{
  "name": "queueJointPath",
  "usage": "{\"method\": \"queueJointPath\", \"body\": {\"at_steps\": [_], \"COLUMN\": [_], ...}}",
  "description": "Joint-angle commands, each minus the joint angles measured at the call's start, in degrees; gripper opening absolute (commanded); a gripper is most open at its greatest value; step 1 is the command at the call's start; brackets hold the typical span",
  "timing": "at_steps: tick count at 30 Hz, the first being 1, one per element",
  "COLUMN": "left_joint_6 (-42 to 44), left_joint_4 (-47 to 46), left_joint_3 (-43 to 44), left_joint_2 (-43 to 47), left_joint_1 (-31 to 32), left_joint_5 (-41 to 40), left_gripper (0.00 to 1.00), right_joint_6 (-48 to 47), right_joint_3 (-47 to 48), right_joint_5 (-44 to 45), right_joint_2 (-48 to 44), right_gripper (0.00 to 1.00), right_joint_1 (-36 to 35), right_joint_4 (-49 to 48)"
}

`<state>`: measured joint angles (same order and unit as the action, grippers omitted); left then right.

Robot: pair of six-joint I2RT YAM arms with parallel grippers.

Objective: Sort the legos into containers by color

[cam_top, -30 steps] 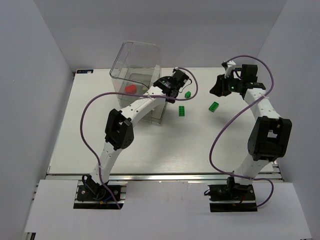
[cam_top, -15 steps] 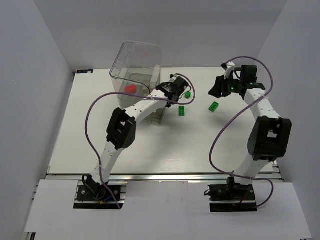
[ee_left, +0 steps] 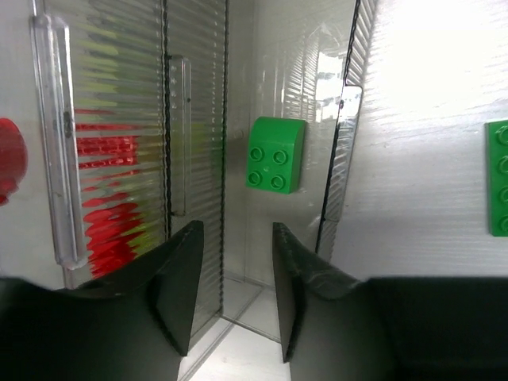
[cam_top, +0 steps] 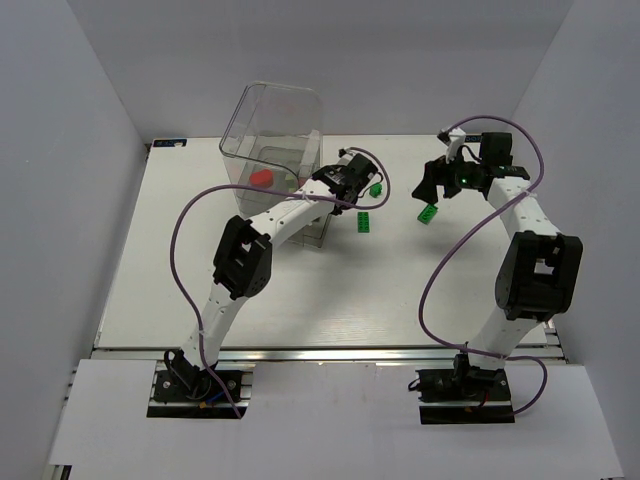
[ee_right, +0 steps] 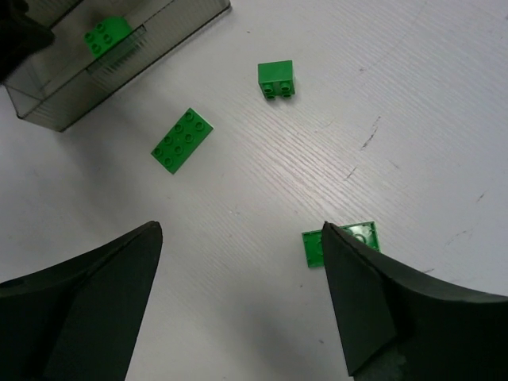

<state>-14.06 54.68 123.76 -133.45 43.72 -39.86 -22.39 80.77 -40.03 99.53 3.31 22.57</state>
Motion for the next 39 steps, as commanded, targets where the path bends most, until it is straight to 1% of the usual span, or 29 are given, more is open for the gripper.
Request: {"method": "queueJointPath", "body": {"at_steps": [1, 2, 3, 4, 5, 6, 7, 8, 9, 10, 11, 12, 13, 15, 16, 17, 19, 20, 22, 27, 33, 36, 37, 39], "left_joint_6": [-1.75, -2.80, -3.16, -3.60, -4.12, -5.26, -6.23, -7.72, -8.78, -10.44, -11.15, -11.86, -12.73, -15.19, -16.25, -17.04, -18.80, -19.59, -20.12, -21.09, -22.06, -22.50, -22.58, -23.02], "left_joint_4": [1.05, 0.96, 0.09, -0.53, -1.23, -2.80, -3.52, -4.65, -6.58, -8.95, -8.97, -11.06, -11.78, -12.92, -12.75, -12.75, -13.28, -13.63, -13.89, -12.75, -12.22, -12.57, -12.75, -12.93], "left_joint_3": [3.06, 3.41, 3.24, 2.71, 2.01, -0.43, -1.76, -3.34, -7.10, -8.96, -10.98, -13.26, -16.68, -19.69, -20.66, -22.76, -25.05, -27.24, -29.01, -32.88, -35.26, -35.87, -36.05, -36.31], "left_joint_2": [3.54, 4.15, 5.03, 7.39, 8.80, 10.47, 13.71, 15.57, 17.67, 21.44, 23.30, 25.23, 26.82, 31.13, 32.19, 34.20, 36.23, 37.28, 39.92, 44.58, 46.43, 46.70, 46.96, 47.14], "left_joint_1": [0.31, 0.31, 0.31, 0.31, 0.31, 0.31, 0.31, 0.31, 0.31, 0.31, 0.31, 0.31, 0.31, 0.31, 0.31, 0.31, 0.31, 0.31, 0.83, 0.84, 0.84, 0.84, 0.84, 0.84], "left_joint_5": [2.13, 3.37, 5.21, 9.06, 11.36, 13.38, 14.53, 17.94, 19.36, 21.90, 23.32, 24.55, 25.26, 27.01, 27.46, 28.07, 29.74, 30.10, 30.36, 29.23, 29.05, 29.22, 29.31, 29.40], "left_gripper": [0.38, 0.19, 0.13, 0.06, 0.05, 0.03, 0.05, 0.08, 0.16, 0.22, 0.25, 0.29, 0.37, 0.43, 0.45, 0.50, 0.53, 0.57, 0.58, 0.59, 0.59, 0.59, 0.59, 0.59], "right_joint_6": [-4.15, -5.02, -5.29, -5.38, -5.12, -5.29, -6.08, -6.17, -5.91, -4.78, -4.85, -5.46, -5.99, -7.48, -8.01, -8.19, -8.02, -7.93, -7.40, -7.23, -7.05, -7.58, -7.58, -7.49], "right_joint_3": [0.62, -0.08, -0.70, -1.40, -1.49, 1.20, 4.10, 7.26, 13.21, 15.53, 17.64, 19.49, 22.73, 25.65, 29.40, 31.36, 37.05, 38.57, 40.16, 38.58, 37.44, 36.74, 36.74, 36.65], "right_joint_5": [0.48, 0.57, 0.74, 1.53, 2.14, 1.54, 1.10, 0.75, 0.74, 0.92, 1.18, 1.36, 2.32, 4.68, 5.48, 6.62, 9.61, 10.66, 12.78, 17.35, 21.66, 22.01, 22.01, 21.66], "right_joint_2": [1.11, 1.72, 1.99, 2.16, 3.56, 4.88, 6.63, 10.74, 12.69, 15.76, 17.09, 18.41, 19.64, 23.24, 24.48, 27.36, 30.28, 32.64, 34.50, 35.74, 36.97, 37.23, 37.49, 37.67], "right_gripper": [0.89, 0.89, 0.89, 0.89, 0.89, 0.89, 0.89, 0.89, 0.89, 0.88, 0.86, 0.85, 0.85, 0.86, 0.86, 0.87, 0.88, 0.88, 0.88, 0.88, 0.86, 0.82, 0.78, 0.73], "right_joint_1": [-0.06, -0.32, -0.32, -0.50, -0.67, -0.76, -1.28, -1.64, -2.42, -3.22, -3.22, -5.66, -6.55, -8.66, -10.06, -11.04, -12.88, -13.24, -14.20, -15.79, -17.28, -17.64, -17.81, -17.81], "right_joint_4": [0.64, -1.02, -2.69, -4.44, -6.46, -5.70, -3.69, -1.67, 1.48, 2.12, 2.91, 3.70, 5.28, 6.69, 8.96, 10.12, 13.27, 14.16, 14.61, 13.56, 11.98, 10.49, 10.22, 9.69]}}
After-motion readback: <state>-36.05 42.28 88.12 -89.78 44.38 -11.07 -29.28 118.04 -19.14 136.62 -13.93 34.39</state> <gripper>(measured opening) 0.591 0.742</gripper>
